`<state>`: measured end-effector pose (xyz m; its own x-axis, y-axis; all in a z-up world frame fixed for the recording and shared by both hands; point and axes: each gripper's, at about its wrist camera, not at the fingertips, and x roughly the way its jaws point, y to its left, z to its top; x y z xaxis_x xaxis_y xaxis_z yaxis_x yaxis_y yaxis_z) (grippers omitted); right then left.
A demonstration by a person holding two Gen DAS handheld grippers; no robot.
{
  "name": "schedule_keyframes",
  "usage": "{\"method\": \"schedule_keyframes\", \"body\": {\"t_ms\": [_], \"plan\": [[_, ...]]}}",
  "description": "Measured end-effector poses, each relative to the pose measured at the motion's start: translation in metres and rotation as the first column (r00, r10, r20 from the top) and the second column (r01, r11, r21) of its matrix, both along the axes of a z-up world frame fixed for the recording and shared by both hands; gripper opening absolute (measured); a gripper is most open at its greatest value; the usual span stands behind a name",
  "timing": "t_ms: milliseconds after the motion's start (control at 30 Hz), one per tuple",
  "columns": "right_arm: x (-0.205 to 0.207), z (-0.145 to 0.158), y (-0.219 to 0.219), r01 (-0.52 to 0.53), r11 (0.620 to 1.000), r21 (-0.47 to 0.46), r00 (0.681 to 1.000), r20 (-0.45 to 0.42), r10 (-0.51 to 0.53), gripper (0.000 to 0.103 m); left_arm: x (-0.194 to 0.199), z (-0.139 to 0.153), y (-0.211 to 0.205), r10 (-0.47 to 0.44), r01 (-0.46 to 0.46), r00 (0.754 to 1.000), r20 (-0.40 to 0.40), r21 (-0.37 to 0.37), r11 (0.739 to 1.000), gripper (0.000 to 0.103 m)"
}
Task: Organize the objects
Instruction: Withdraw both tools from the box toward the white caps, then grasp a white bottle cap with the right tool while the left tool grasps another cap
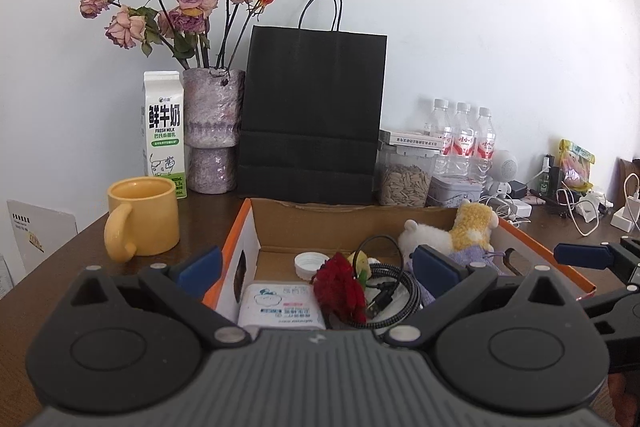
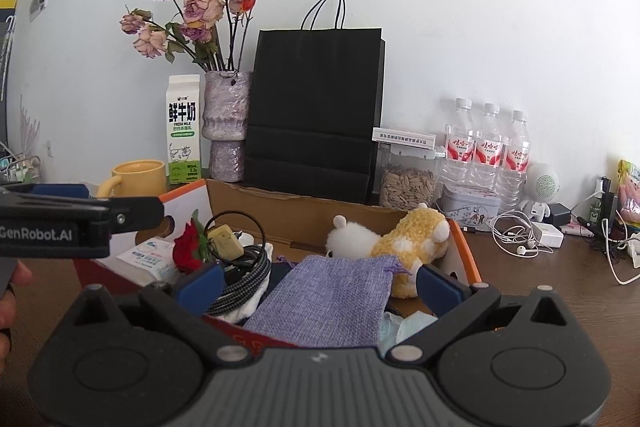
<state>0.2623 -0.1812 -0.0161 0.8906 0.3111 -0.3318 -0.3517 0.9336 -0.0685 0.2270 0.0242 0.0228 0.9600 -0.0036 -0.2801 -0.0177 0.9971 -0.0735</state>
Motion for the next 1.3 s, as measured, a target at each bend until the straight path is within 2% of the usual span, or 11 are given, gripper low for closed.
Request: {"method": "schedule_keyframes", "body": {"t_ms": [300,400,533,700,800,867,933,1000,1067,1300], "plan": [[-0.031,-0.010,-0.003,-0.002,1.000,-0.017,1.000,0.002,0.002,0.103,-0.029,-0.009,0.011,0.000,0.000,1.000,-0.027,0.000,1.000,0.103],[-0.042,-0.015,-0.004,0.001,1.000,-0.022,1.000,-0.004,-0.001,0.103,-0.029,-0.015,0.012,0.022,-0.021,0.996,-0.081,0.013,1.000,0.103],[-0.053,-0.021,-0.004,-0.004,1.000,-0.028,1.000,-0.025,0.003,0.103,-0.031,-0.024,0.020,0.008,-0.014,0.989,-0.146,-0.034,0.999,0.103],[-0.057,-0.025,-0.002,-0.021,0.999,-0.033,0.998,-0.061,0.019,0.103,-0.026,-0.035,0.017,0.008,-0.010,0.975,-0.220,-0.008,1.000,0.103],[-0.056,-0.029,0.004,-0.057,0.997,-0.054,0.994,-0.100,0.051,0.095,-0.020,-0.041,0.014,0.017,-0.013,0.963,-0.268,0.015,1.000,0.102],[-0.054,-0.031,0.009,-0.088,0.994,-0.061,0.988,-0.134,0.080,0.080,-0.018,-0.044,0.014,0.027,-0.022,0.957,-0.290,0.020,1.000,0.101],[-0.052,-0.034,0.014,-0.111,0.992,-0.060,0.981,-0.169,0.099,0.069,-0.016,-0.046,0.014,0.032,-0.027,0.952,-0.304,0.020,0.999,0.100],[-0.048,-0.036,0.019,-0.132,0.990,-0.051,0.972,-0.204,0.119,0.062,-0.014,-0.048,0.014,0.033,-0.027,0.948,-0.317,0.023,0.999,0.094],[-0.046,-0.038,0.025,-0.150,0.987,-0.053,0.963,-0.233,0.134,0.050,-0.013,-0.049,0.013,0.025,-0.019,0.943,-0.331,0.023,1.000,0.086],[-0.036,-0.044,0.038,-0.162,0.985,-0.053,0.946,-0.291,0.140,0.034,-0.010,-0.051,0.014,0.018,-0.013,0.937,-0.348,0.018,1.000,0.081]]}}
